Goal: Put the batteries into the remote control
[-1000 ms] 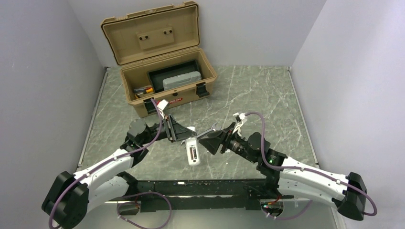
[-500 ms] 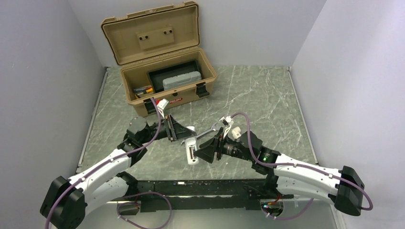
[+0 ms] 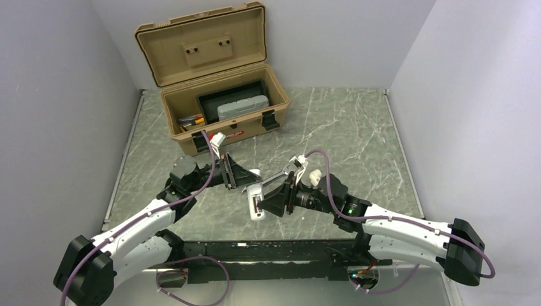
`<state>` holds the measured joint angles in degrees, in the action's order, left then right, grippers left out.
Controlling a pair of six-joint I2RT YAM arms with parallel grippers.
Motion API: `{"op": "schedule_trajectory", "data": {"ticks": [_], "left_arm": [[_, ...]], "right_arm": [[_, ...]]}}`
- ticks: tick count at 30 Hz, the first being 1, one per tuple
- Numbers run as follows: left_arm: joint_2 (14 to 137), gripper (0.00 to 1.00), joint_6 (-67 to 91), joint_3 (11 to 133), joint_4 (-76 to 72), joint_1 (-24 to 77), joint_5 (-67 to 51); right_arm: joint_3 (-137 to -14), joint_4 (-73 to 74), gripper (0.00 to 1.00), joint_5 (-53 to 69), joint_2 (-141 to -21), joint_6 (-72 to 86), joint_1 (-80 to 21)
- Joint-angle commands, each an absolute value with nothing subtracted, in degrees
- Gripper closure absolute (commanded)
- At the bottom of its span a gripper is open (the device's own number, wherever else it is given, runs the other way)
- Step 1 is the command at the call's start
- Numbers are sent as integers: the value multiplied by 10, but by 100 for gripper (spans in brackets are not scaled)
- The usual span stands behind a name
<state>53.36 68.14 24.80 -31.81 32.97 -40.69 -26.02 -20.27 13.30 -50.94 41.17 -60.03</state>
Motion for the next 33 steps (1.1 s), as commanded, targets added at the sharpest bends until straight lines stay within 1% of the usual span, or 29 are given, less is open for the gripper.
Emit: {"op": "schedule_trajectory", "data": {"ticks": [1, 8, 11, 17, 20, 21, 22, 23, 25, 26, 28, 33], "left_arm": [[528, 100, 674, 266, -337, 331, -406], [526, 100, 668, 268, -328, 331, -405], [524, 100, 663, 269, -319, 331, -404], [510, 100, 616, 286, -245, 331, -388], [503, 100, 597, 295, -210, 331, -381], [502, 100, 593, 297, -206, 331, -380], [502, 100, 592, 297, -204, 331, -380], [501, 100, 592, 295, -204, 331, -380], [504, 100, 594, 289, -209, 331, -380], [506, 100, 597, 285, -214, 331, -381], [510, 100, 605, 275, -228, 331, -381], [517, 100, 612, 250, -254, 330, -376]], "right_arm": [[-284, -243, 51, 150, -514, 414, -598], [-288, -236, 66, 149, -523, 413, -599], [-291, -227, 75, 149, -529, 410, -598], [-296, -216, 99, 144, -539, 403, -599], [-296, -218, 100, 141, -540, 401, -598], [-297, -219, 95, 141, -540, 399, -598], [-297, -220, 78, 142, -541, 395, -598], [-299, -221, 57, 143, -539, 391, -598], [-300, -221, 35, 139, -535, 383, -598], [-301, -219, 29, 135, -531, 379, -599], [-304, -208, 23, 122, -521, 367, -597], [-311, -163, 20, 77, -486, 350, -591]]}}
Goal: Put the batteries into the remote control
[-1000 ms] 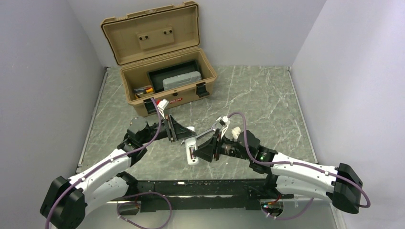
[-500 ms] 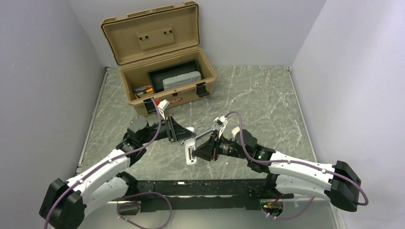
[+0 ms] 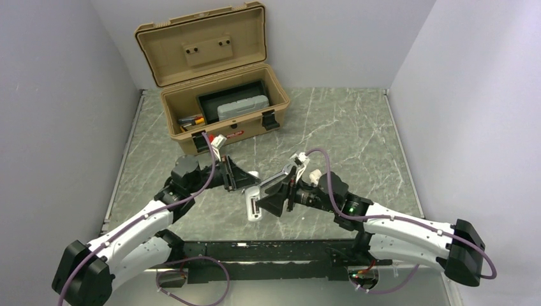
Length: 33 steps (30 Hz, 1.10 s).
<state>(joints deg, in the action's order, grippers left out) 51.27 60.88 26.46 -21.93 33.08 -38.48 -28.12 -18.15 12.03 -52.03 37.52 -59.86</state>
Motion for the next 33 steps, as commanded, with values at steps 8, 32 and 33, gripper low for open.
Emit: {"op": "schedule_trajectory", "data": {"ticks": [8, 32, 33], "left_arm": [[476, 100, 556, 241, -156, 220, -399], [408, 100, 425, 211, 20, 1, -473], [409, 100, 425, 210, 18, 1, -473]], "right_arm": [[-362, 25, 17, -99, -481, 393, -539], [-757, 219, 57, -69, -1110, 340, -523], [-763, 223, 58, -73, -1117, 340, -524]]}}
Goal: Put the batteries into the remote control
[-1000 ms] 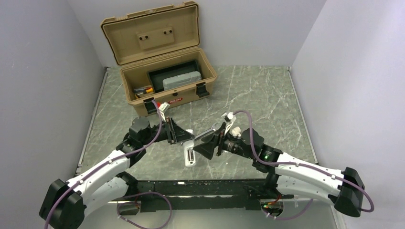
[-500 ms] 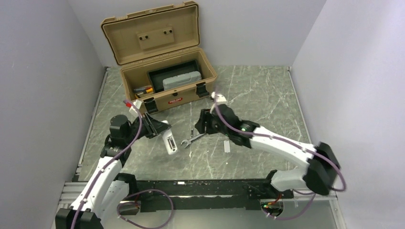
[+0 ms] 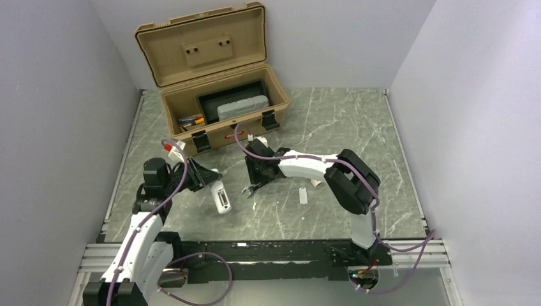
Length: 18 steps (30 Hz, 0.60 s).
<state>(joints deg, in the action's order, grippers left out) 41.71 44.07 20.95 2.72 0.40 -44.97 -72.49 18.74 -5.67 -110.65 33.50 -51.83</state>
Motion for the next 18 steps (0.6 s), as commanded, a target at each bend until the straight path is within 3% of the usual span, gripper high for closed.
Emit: {"op": "schedule_trajectory", "data": {"ticks": [1, 18], "left_arm": [[410, 100, 425, 210, 16, 1, -475], [420, 100, 444, 197, -24, 1, -492]], "right_arm": [[-769, 226, 58, -80, -1123, 340, -525], [-812, 292, 65, -159, -1182, 332, -529]]}}
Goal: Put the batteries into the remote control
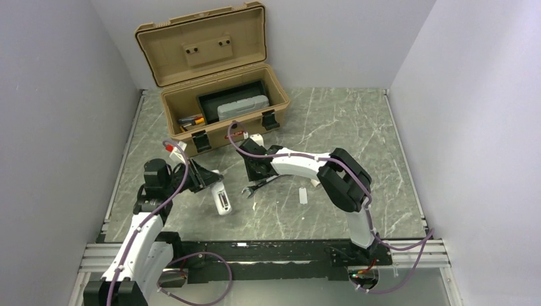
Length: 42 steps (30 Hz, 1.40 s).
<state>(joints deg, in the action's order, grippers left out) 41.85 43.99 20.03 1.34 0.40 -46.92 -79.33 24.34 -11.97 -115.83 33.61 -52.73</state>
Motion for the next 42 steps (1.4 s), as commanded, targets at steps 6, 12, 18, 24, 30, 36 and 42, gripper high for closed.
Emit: {"op": "schedule_trajectory", "data": {"ticks": [6, 12, 18, 24, 30, 36, 42], "left_arm": [[419, 100, 438, 199, -17, 1, -490], [419, 100, 441, 196, -20, 1, -491], [422, 100, 439, 205, -14, 1, -493], [425, 100, 438, 208, -19, 1, -501], [432, 100, 462, 197, -70, 1, -525], [415, 100, 508, 184, -157, 16, -530], [388, 100, 582, 134, -326, 69, -480]], "right_arm": [[-818, 293, 76, -150, -1192, 320, -533], [-812, 294, 90, -150, -1188, 315, -536], [-738, 219, 100, -146, -1112, 317, -534], [-591, 22, 100, -102, -914, 273, -528], [-454, -124, 100, 54, -755, 211, -526], [-350, -238, 100, 226, -636, 203, -526], [-328, -246, 100, 309, -584, 203, -528]]}}
